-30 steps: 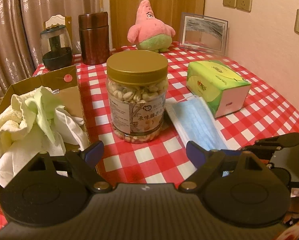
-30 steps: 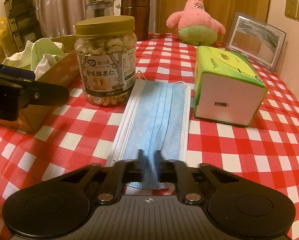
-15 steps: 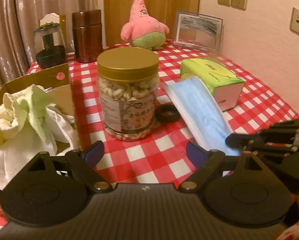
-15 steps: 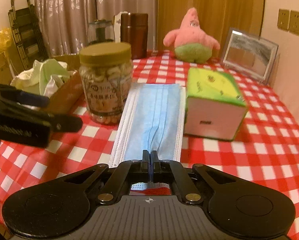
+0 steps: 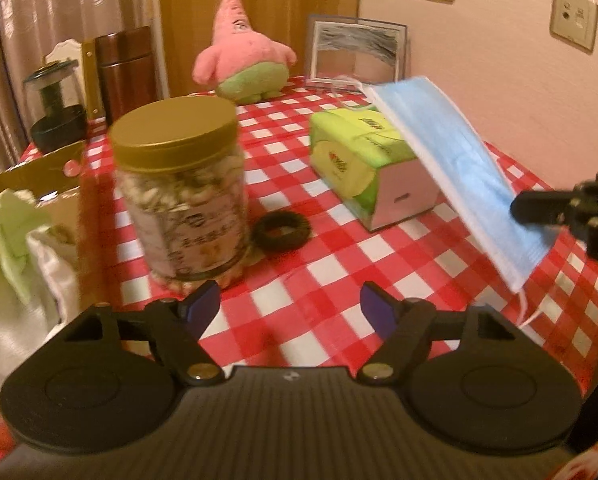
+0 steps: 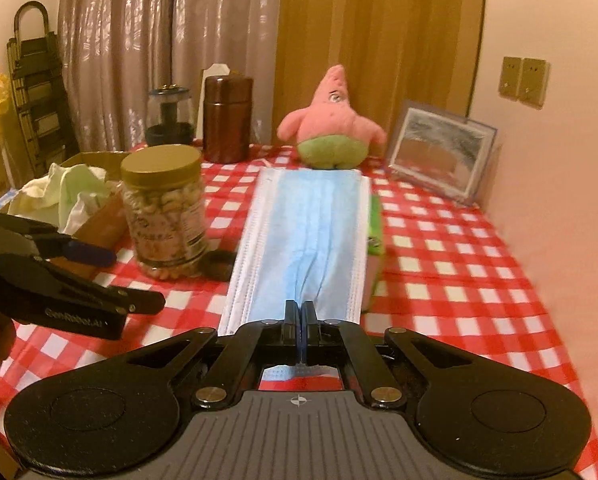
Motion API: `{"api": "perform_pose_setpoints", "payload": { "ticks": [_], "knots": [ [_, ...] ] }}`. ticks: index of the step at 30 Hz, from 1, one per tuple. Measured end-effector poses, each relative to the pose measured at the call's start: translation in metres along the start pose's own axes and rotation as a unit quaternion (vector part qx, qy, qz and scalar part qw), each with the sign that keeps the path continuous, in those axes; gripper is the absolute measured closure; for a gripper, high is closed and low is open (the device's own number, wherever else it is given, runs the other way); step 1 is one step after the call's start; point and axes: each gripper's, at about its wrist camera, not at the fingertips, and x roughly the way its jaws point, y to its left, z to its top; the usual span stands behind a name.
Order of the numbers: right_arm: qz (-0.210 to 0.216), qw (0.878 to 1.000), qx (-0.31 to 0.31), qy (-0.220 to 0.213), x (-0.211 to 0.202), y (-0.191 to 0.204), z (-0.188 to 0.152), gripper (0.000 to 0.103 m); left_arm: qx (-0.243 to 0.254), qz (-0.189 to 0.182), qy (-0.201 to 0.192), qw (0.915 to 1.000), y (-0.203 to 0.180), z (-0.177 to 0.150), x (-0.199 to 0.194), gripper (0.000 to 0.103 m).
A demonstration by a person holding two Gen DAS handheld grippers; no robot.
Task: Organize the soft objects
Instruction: 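Grasp the blue mask edge with the right tool while the left tool grasps the hair tie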
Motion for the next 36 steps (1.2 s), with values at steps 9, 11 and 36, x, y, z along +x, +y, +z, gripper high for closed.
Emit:
{"api": "perform_pose_setpoints", "payload": {
  "ticks": [9, 11, 36],
  "knots": [
    [-0.020, 1.000, 0.013, 0.010, 0.013, -0.032, 0.006, 0.103, 0.050, 0.012, -0.018, 0.9985, -0.030, 0.012, 0.047, 0.055],
    [-0.022, 0.999, 0.018, 0.014, 0.017, -0.036, 0.005, 0.103, 0.060, 0.021, -0.021, 0.9978, -0.033, 0.016, 0.059, 0.058],
    [-0.019, 0.999, 0.044, 0.009, 0.019, -0.039, 0.006, 0.103, 0.051, 0.024, 0.011, 0.9984, -0.044, 0.024, 0.069, 0.095]
  ]
}}
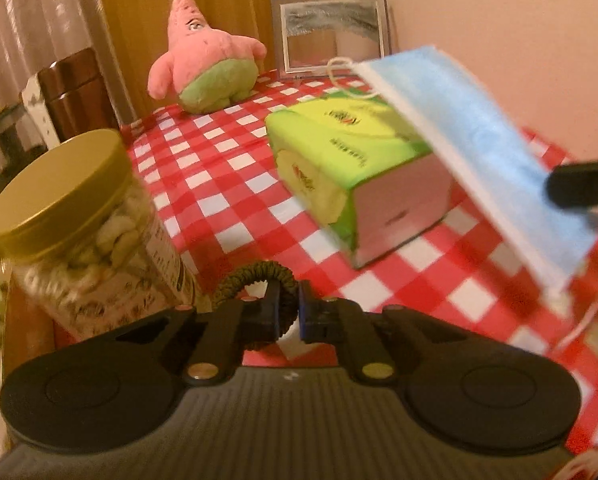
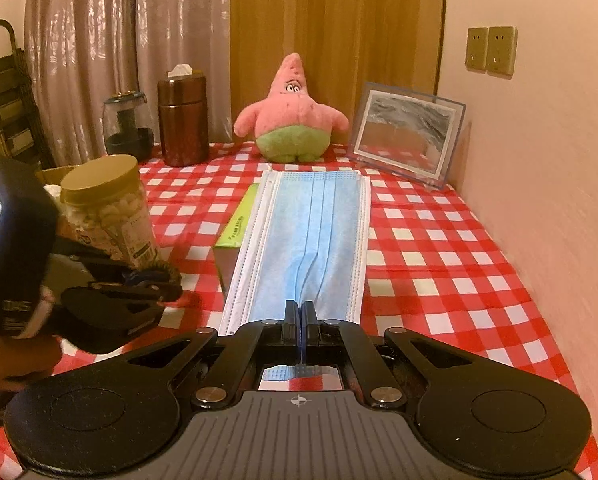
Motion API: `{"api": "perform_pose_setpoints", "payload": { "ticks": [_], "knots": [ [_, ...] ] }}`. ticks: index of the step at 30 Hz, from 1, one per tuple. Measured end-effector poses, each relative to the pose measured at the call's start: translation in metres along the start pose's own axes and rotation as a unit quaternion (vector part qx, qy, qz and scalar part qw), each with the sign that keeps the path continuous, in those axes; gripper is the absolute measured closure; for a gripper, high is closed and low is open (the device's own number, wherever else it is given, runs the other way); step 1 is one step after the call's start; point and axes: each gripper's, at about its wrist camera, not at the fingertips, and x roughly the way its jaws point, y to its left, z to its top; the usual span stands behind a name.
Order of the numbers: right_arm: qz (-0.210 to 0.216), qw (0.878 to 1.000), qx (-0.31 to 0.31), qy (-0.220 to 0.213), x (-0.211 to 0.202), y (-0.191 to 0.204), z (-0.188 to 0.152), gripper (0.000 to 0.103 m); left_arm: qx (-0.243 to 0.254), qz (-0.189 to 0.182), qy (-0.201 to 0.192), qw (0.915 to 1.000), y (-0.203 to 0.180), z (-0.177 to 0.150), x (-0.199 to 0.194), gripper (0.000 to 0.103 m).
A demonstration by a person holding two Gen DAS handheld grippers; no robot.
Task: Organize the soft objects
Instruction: 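Lift and carry the blue mask and hair tie over the cardboard box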
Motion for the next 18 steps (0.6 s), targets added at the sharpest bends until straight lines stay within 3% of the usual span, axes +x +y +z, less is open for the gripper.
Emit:
{"api": "perform_pose_setpoints", "payload": {
  "ticks": [6, 18],
  "knots": [
    [0.011, 1.000, -0.008, -0.007, -0.009, 0.007, 0.001, 0.103, -0.058, -0.018, -0.005, 0.9981, 0.007, -0.007, -0.047, 0.095],
    [0.049, 0.999, -0.007, -0.011, -0.046, 0.038, 0.005, 0.103, -0.135, 0.005, -0.031, 0.9904, 0.028, -0.032, -0.139, 0.095]
  ]
}}
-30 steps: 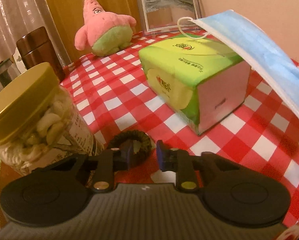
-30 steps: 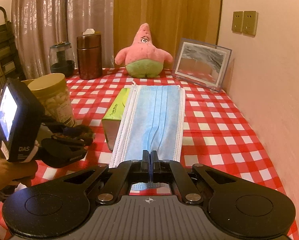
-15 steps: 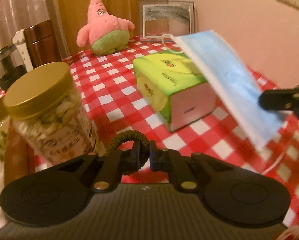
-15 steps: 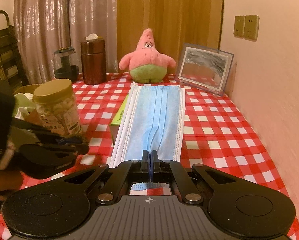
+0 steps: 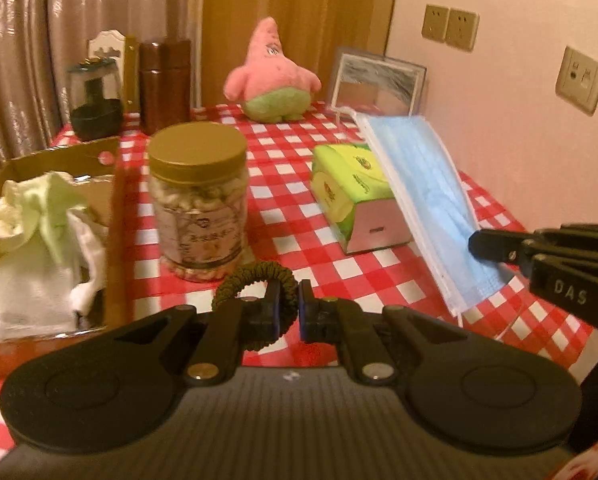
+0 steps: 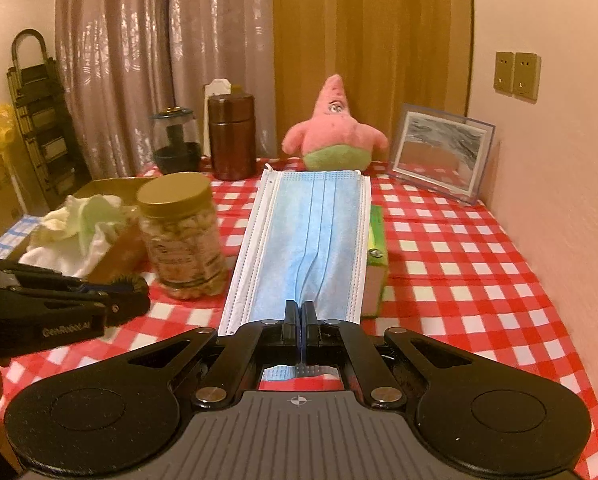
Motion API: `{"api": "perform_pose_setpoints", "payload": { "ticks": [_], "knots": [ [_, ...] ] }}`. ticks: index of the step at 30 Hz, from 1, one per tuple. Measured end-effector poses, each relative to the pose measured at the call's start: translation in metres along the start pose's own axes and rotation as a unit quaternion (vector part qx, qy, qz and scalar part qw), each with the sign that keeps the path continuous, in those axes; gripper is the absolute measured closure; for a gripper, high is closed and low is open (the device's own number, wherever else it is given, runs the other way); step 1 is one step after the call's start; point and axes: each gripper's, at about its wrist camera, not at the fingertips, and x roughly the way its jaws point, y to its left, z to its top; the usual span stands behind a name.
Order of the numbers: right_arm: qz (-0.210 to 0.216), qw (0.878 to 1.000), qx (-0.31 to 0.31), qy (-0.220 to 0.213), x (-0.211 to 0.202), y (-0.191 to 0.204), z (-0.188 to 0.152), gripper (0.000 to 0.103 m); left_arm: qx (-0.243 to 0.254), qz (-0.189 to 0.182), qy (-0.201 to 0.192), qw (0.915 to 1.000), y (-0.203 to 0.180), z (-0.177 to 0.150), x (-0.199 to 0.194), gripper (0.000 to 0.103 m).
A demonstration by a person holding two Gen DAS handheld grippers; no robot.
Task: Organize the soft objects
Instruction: 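Lift and carry the blue mask and hair tie over the cardboard box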
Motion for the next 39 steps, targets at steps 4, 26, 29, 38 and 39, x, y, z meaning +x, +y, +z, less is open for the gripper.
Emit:
{"api": "perform_pose_setpoints", "payload": {
  "ticks": [4, 26, 29, 38, 39],
  "knots": [
    [0.008, 1.000, 0.004, 0.005, -0.014, 0.012, 0.005, 0.103, -0.009, 0.003, -0.008, 0.9999, 0.003, 0.003, -0.025, 0.095],
    [0.062, 0.998, -0.014, -0.022, -0.049, 0.074, 0.073, 0.103, -0.021, 0.049, -0.035, 0.9980, 0.053, 0.055, -0.103, 0.095],
    [0.080, 0.996, -0.025, -0.025, -0.046, 0.085, 0.082, 0.103, -0.027, 0.061, -0.037, 0.9971, 0.067, 0.058, -0.111, 0.095],
    [0.136, 0.990, -0.044, -0.016, -0.031, 0.116, 0.098, 0.103, -0.031, 0.095, -0.031, 0.9945, 0.109, 0.066, -0.132, 0.095],
    [0.141, 0.989, -0.046, -0.015, -0.030, 0.119, 0.100, 0.103, -0.031, 0.097, -0.030, 0.9943, 0.113, 0.067, -0.134, 0.095]
  ]
}}
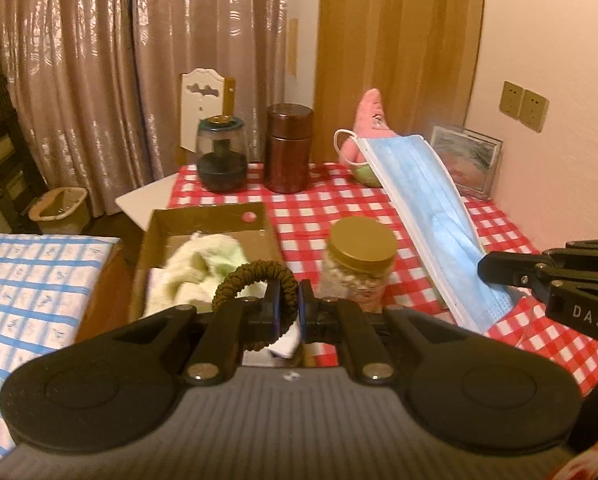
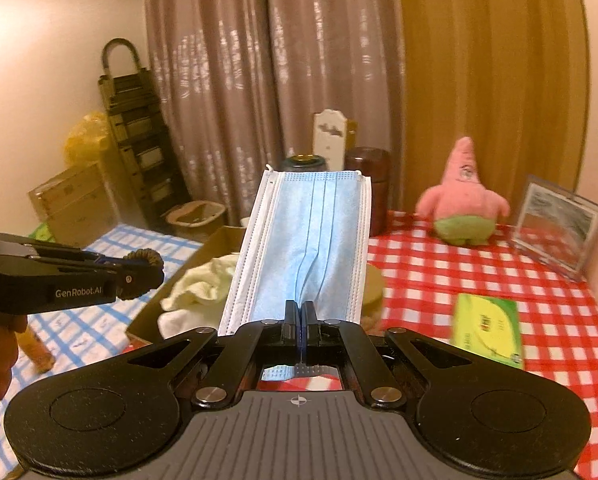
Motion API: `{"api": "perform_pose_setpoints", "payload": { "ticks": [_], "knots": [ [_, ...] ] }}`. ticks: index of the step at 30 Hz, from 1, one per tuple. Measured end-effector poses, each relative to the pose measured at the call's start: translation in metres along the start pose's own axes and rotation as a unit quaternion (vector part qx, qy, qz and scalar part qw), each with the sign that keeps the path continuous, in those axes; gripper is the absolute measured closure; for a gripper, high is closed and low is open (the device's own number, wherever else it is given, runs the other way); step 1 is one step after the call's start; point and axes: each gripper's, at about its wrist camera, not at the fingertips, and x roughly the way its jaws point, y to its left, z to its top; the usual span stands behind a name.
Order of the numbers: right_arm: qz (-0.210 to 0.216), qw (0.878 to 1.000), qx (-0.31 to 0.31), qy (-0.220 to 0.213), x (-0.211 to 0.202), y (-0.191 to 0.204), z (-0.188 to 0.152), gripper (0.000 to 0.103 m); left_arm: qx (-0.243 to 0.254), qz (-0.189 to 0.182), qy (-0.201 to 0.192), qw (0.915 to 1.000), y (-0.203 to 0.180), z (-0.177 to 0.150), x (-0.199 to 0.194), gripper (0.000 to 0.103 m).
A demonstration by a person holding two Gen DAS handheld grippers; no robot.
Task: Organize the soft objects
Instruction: 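Lift and carry the blue mask and hair tie over the cardboard box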
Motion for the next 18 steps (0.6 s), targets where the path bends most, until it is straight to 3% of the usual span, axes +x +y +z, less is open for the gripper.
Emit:
{"api": "perform_pose_setpoints", "payload": {
  "ticks": [8, 18],
  "knots": [
    [0.055, 0.998, 0.008, 0.013, 0.024, 0.015, 0.019, 0.103, -0.015, 0.005, 0.003, 0.9999, 0.043, 0.008, -0.006, 0.095],
    [0.088, 0.995, 0.031, 0.044, 0.102, 0.023, 0.045, 0.103, -0.021, 0.015, 0.023, 0.9994, 0.097, 0.010, 0.038, 0.095]
  ]
}}
